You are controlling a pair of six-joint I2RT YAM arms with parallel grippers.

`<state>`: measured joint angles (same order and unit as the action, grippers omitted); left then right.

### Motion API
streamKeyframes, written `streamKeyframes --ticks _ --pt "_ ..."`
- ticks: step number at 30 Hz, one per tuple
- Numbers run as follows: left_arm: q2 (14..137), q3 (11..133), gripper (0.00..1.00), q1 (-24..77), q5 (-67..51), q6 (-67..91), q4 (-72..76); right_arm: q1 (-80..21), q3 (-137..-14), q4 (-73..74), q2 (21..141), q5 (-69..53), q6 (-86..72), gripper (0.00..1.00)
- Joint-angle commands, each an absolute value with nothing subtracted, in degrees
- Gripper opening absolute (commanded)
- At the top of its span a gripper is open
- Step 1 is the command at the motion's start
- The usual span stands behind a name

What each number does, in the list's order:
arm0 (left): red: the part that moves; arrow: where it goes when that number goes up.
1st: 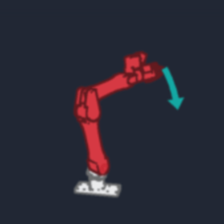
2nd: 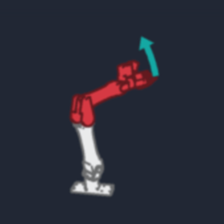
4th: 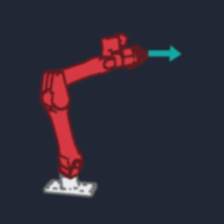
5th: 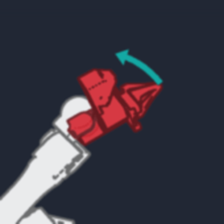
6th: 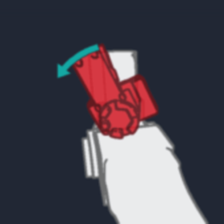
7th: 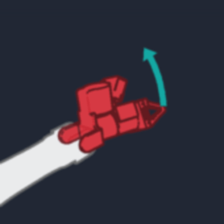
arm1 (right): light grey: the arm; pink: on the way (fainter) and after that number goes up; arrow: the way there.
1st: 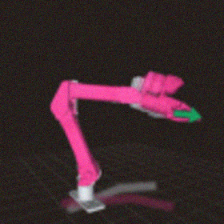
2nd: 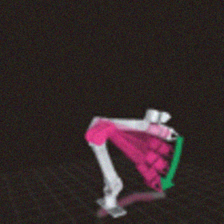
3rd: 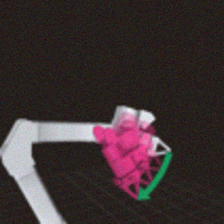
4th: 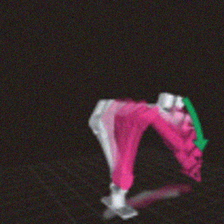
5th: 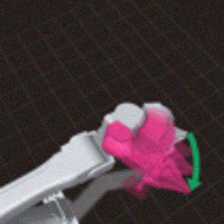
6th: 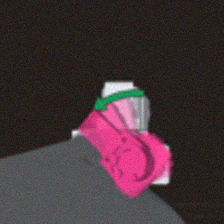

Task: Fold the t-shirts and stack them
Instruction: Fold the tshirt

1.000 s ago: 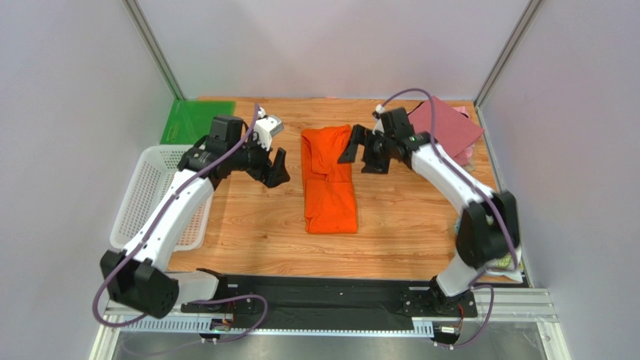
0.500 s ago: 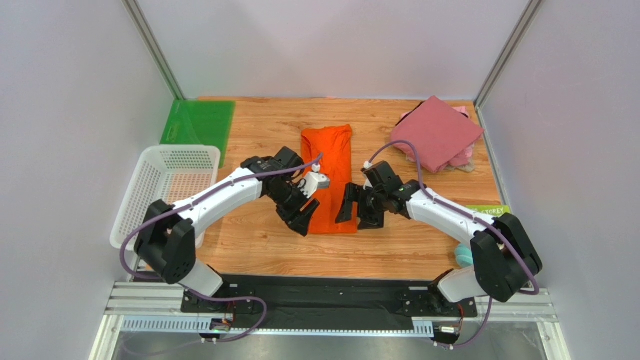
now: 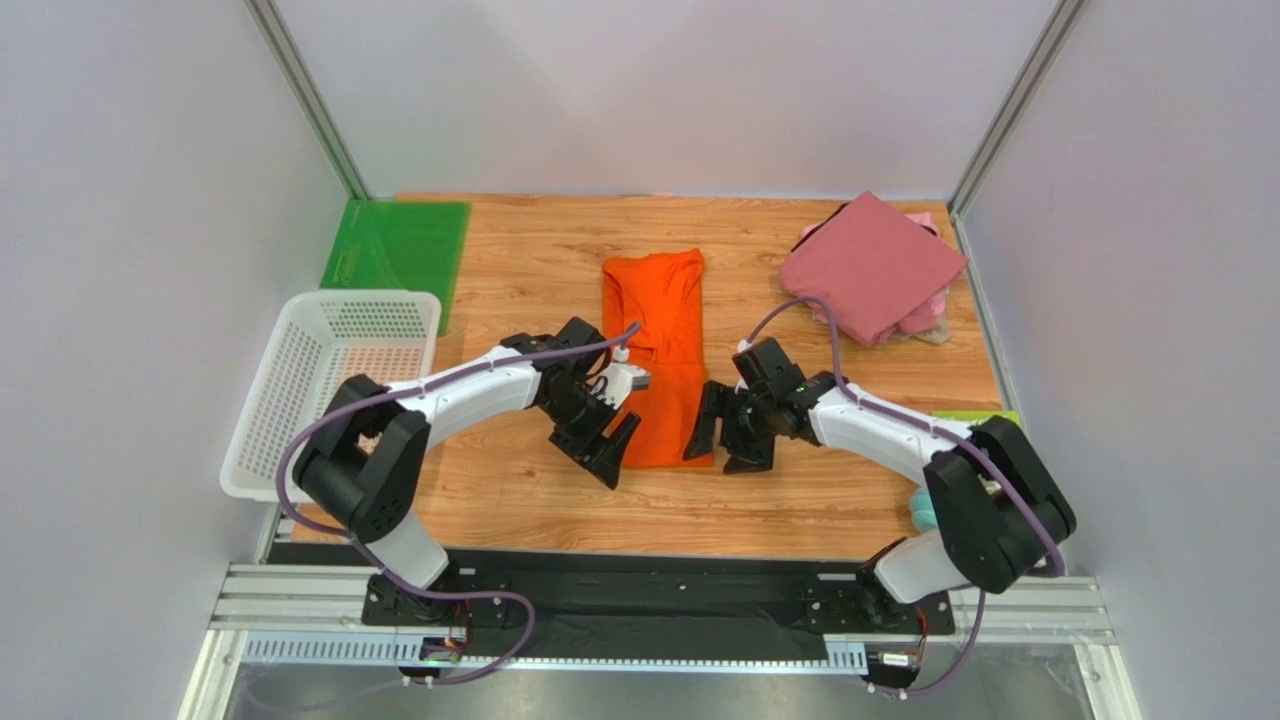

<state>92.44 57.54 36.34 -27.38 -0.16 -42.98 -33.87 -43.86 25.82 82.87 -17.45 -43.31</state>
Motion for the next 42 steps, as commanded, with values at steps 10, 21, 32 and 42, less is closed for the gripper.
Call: streamKeyframes --ticks 10,21,32,42 --pt "101.4 59.5 0.75 36.5 -24.2 6.3 -33.7 -32.4 -47.2 20.3 89.6 -19.4 -44.9 0.7" --pt "104.0 60.3 0.73 37.0 -14.4 9.4 -32.8 -32.4 -44.6 17.4 89.2 -21.2 -47.6 0.59" --pt "109.2 61.9 0.73 39.3 -9.2 9.1 -33.7 -32.4 -43.6 16.5 88.2 -22.0 -48.2 0.57" --pt "111.8 62.8 0.63 39.3 -12.8 9.7 -35.0 -32.4 -43.2 15.6 88.8 -23.1 -48.4 0.52"
